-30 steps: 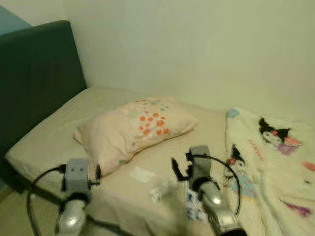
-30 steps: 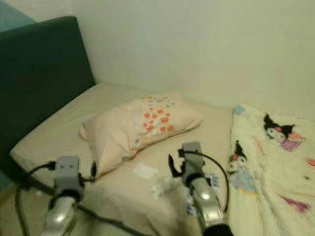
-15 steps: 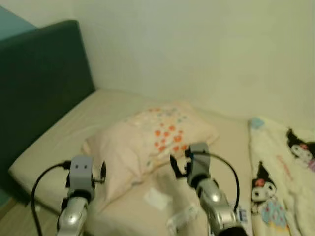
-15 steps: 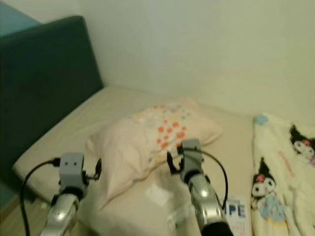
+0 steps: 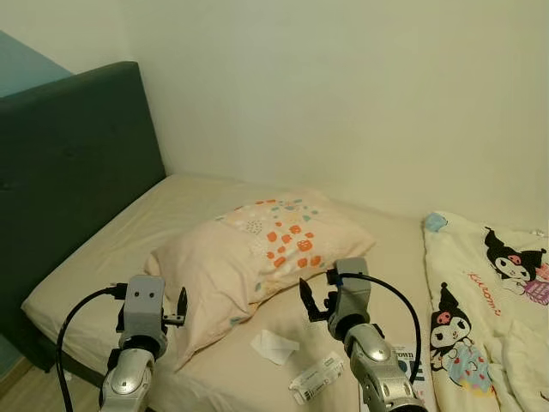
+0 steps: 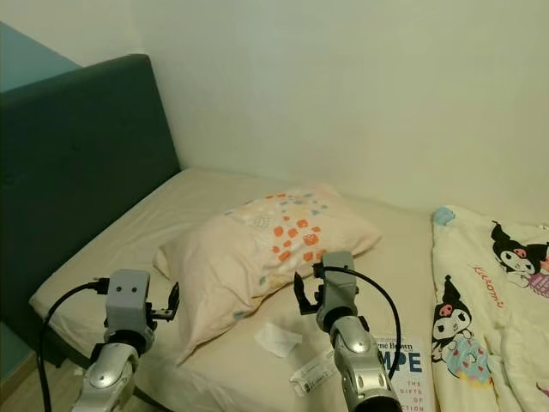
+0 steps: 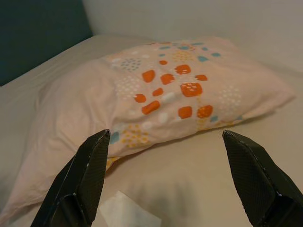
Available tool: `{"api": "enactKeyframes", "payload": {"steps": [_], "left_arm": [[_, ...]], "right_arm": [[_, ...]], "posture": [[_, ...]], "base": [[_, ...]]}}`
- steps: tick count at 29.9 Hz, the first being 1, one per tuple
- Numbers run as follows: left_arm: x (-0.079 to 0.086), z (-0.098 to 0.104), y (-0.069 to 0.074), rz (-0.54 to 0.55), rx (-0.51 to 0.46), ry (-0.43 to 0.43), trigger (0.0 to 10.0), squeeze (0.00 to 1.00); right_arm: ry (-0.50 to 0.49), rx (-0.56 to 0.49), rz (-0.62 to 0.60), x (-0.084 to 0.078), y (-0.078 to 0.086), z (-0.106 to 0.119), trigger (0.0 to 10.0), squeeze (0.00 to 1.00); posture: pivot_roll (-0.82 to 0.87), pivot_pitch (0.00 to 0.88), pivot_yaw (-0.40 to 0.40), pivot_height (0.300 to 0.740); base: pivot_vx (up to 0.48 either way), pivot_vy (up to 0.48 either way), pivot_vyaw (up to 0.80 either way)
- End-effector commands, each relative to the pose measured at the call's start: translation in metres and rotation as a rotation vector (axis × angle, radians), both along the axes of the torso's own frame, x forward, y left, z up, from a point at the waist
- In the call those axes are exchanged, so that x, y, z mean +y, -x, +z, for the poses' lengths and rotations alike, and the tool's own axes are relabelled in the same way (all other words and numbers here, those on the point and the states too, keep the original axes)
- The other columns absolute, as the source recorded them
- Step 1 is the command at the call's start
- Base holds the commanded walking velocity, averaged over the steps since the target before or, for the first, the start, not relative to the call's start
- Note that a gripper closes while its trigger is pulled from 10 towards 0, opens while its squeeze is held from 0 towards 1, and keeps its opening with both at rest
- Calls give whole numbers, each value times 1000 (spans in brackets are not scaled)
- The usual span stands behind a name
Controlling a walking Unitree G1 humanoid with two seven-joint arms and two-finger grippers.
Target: Clean up the room
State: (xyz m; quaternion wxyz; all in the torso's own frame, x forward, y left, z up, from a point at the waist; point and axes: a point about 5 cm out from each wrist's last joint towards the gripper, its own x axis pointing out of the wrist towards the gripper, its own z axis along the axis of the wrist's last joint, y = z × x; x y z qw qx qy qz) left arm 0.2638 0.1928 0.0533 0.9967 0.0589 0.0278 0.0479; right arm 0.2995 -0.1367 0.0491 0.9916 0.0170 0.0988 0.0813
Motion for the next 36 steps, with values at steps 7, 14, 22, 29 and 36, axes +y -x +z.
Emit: {"api": "enactKeyframes", "payload": {"steps": [7,14,22,29,36], "left_arm": [[1,-2,0,-18,21,-16,10000,0],[0,-1,-1,-33,16,-3,10000,0],[-1,-1,-2,-34,18,-12,10000,0],[0,-1,-4,-32,19,-11,10000,0],[0,-1,-4,-33,18,-5,10000,0]], "right_arm": [[-36,27,-27,-4,2,-2,10000,0],[-46,36,-21,-2,3,-3,10000,0],[-52,49,-24,-3,3,-5,10000,0],[-37,29,-6,-1,2,-2,10000,0],[-34,26,6,0,2,-1,10000,0]], "posture": [[-11,27,-16,740],[-11,27,-16,740],[-11,22,-8,740],[-16,15,-6,740],[-16,12,-8,740]], "base": [[0,0,-800],[0,0,-800],[0,0,-800],[0,0,-457],[0,151,0]]}}
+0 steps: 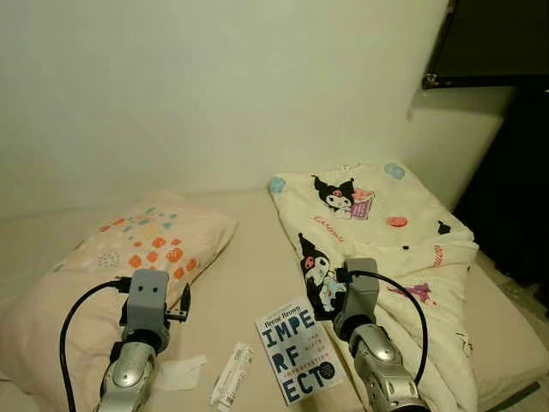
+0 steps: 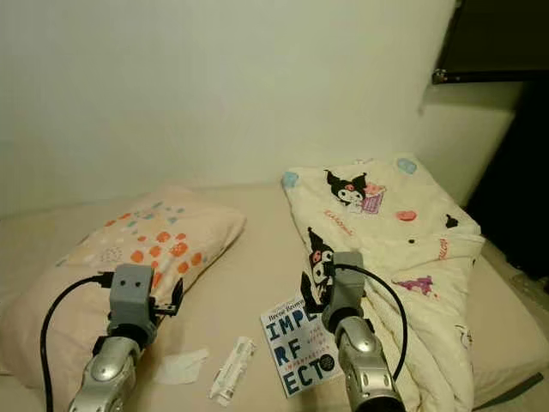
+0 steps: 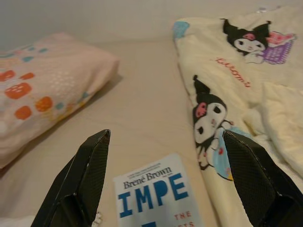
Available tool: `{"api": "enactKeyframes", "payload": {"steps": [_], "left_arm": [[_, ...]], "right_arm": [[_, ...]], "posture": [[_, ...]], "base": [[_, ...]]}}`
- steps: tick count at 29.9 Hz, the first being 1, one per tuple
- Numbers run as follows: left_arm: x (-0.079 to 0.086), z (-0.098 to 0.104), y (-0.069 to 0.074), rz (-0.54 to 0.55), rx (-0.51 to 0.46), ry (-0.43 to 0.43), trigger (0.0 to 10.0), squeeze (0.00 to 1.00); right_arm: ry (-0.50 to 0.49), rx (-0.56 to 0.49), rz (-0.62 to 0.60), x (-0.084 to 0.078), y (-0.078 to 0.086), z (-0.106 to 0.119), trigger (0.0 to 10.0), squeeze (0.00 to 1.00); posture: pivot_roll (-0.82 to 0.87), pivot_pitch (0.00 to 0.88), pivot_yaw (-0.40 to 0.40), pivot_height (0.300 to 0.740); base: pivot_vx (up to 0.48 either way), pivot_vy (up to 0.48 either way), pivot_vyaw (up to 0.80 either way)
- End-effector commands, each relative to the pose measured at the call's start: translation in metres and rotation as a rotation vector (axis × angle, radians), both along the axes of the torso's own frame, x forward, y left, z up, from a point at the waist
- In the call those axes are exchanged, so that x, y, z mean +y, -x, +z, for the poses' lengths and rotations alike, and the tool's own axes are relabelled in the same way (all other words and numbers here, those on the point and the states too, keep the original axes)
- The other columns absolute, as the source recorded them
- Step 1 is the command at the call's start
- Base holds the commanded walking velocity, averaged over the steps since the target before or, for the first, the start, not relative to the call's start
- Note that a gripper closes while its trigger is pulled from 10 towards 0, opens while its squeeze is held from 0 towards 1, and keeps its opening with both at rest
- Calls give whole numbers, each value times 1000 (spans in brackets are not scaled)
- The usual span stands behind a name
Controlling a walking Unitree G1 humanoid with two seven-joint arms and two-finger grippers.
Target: Clean up the room
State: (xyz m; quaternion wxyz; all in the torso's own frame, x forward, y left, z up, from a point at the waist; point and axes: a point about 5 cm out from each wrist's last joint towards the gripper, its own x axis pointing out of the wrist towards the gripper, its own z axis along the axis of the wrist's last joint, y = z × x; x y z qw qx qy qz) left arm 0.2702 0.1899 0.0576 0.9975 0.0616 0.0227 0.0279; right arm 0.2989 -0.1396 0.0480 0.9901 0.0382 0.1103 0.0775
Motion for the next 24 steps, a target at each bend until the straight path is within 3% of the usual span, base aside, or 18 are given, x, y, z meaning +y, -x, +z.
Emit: {"api": "enactKeyframes", "payload": {"steps": [1,10,14,24], "left_arm": [[3,-5,3,9,25,-1,10000,0],[3,-5,3,9,24,-1,10000,0],[1,-5,7,-26,18,-48,10000,0],[-4,-5,7,-40,9,0,10000,0]], "right_arm": [[6,-3,20,4,1,0,10000,0],[6,-4,23,4,2,0,10000,0],[8,0,33,5,3,-1,10000,0],[5,2,32,5,5,-2,10000,0]], "posture": [[-16,13,-9,740],[-15,15,-12,740],[-8,19,-13,740],[-19,19,-8,740]], "base": [[0,375,0],[0,372,0],[0,-414,0],[0,-438,0]]}}
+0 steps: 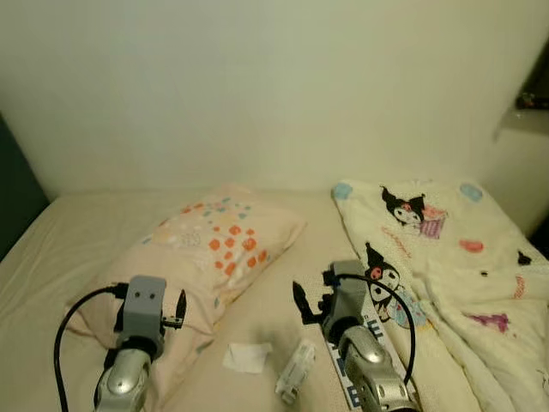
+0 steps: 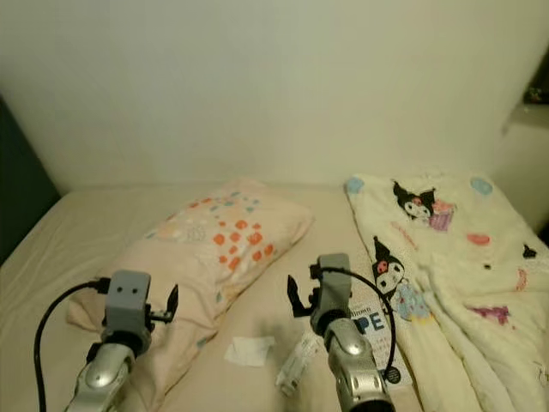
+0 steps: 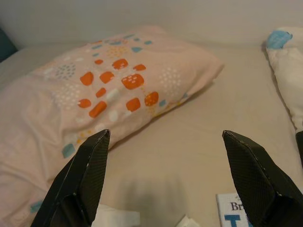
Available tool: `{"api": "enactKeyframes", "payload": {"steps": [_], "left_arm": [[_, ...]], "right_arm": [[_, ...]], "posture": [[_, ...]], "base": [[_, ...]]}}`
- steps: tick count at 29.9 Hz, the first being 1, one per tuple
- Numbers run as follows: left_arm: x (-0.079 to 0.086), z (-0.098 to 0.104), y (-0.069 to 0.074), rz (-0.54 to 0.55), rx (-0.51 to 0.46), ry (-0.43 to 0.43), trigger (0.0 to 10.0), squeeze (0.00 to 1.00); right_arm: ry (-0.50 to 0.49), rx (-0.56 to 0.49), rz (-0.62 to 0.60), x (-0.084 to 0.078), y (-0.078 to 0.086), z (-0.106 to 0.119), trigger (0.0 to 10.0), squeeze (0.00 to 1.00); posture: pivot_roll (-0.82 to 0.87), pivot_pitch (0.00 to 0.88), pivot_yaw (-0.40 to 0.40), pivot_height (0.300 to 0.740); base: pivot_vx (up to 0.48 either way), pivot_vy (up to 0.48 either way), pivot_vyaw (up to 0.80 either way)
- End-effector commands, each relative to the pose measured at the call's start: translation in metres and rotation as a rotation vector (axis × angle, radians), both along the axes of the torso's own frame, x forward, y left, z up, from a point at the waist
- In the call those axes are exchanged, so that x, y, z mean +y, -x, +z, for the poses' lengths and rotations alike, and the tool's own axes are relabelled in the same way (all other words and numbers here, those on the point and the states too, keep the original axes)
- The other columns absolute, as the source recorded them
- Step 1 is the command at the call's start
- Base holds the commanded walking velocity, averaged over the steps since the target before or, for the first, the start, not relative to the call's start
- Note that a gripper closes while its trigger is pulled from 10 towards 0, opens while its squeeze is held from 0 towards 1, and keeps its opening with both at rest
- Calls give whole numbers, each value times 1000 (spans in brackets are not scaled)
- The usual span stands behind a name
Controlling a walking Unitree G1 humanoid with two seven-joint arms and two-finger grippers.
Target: Clean up the room
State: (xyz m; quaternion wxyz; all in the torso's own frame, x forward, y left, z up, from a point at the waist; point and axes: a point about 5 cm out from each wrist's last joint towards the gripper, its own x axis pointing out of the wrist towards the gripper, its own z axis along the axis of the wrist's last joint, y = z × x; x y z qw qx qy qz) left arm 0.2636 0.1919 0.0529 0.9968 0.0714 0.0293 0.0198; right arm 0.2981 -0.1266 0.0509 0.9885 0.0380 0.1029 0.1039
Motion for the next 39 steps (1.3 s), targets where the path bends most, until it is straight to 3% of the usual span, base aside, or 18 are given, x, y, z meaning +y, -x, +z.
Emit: {"api": "enactKeyframes", "payload": {"steps": [1,15,39], "left_arm": [[-6,0,0,-24,-5,19,10000,0],[-7,-9,2,-24,58,-24,10000,0],[-10,-11,4,-55,65,-34,10000,0]], "right_arm": [[12,19,-20,-8,4,-5,10000,0],[6,28,-19,-9,1,-2,10000,0],[2,42,-1,-8,4,-5,10000,0]], "posture": [[-19,19,-8,740],[-21,21,-10,740],[-18,26,-9,650]], "base": [[0,-270,0],[0,0,0],[0,0,0]]}}
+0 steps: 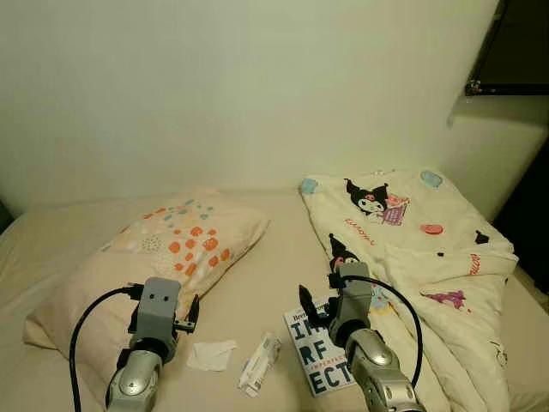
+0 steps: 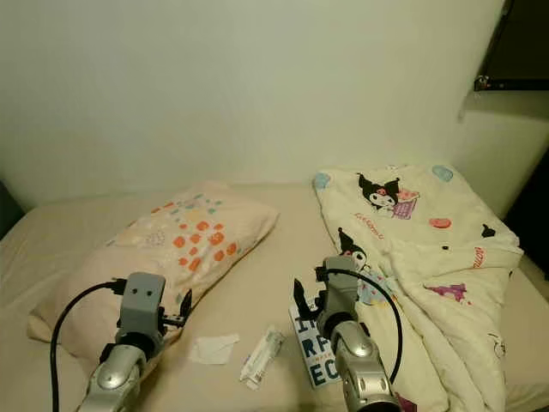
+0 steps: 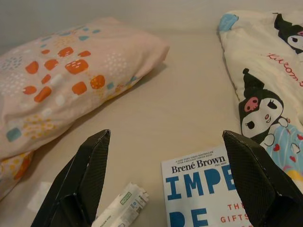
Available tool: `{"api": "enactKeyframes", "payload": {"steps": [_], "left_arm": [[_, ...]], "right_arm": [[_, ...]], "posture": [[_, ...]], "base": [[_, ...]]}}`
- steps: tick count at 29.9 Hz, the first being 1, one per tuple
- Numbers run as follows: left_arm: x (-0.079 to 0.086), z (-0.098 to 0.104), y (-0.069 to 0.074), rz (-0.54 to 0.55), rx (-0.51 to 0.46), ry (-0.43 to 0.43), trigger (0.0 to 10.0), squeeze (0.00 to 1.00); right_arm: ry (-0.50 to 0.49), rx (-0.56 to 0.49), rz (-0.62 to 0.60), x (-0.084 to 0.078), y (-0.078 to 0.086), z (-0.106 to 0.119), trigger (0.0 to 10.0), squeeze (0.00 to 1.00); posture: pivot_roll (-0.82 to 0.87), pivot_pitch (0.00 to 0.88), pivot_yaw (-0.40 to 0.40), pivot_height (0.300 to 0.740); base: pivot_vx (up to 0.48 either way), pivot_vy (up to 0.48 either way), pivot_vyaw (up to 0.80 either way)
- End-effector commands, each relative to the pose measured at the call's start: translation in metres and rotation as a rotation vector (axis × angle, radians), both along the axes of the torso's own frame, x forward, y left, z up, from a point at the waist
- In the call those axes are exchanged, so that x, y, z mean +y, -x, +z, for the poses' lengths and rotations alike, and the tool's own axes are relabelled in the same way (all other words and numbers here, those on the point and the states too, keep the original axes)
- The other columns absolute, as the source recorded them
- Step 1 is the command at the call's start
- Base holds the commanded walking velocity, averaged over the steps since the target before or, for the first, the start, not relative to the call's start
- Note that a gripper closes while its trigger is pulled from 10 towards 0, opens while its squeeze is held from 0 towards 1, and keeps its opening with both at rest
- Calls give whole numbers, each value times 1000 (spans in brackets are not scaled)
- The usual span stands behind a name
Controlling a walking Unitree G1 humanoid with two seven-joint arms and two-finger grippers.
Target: Clean up the room
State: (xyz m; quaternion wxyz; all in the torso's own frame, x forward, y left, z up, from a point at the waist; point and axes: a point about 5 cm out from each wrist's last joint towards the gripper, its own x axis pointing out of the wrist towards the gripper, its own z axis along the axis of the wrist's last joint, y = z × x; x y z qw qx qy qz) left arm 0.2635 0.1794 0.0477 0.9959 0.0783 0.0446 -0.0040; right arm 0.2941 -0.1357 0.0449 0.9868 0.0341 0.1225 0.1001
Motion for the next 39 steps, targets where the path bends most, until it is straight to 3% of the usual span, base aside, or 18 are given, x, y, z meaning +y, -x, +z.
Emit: {"api": "enactKeyframes", "payload": {"steps": [1,9,39], "left_arm": [[3,-5,4,-10,30,-23,10000,0],[2,-6,5,-25,34,-35,10000,0],[-1,-9,7,-106,68,-65,10000,0]], "right_arm": [[-10,3,3,2,0,1,10000,0],[-16,3,-4,0,2,-1,10000,0],[-29,28,-8,4,6,-5,10000,0]], "posture": [[-18,26,-9,650],[-16,27,-8,615],[-8,28,7,596]], "base": [[0,0,0],[0,0,0],[0,0,0]]}}
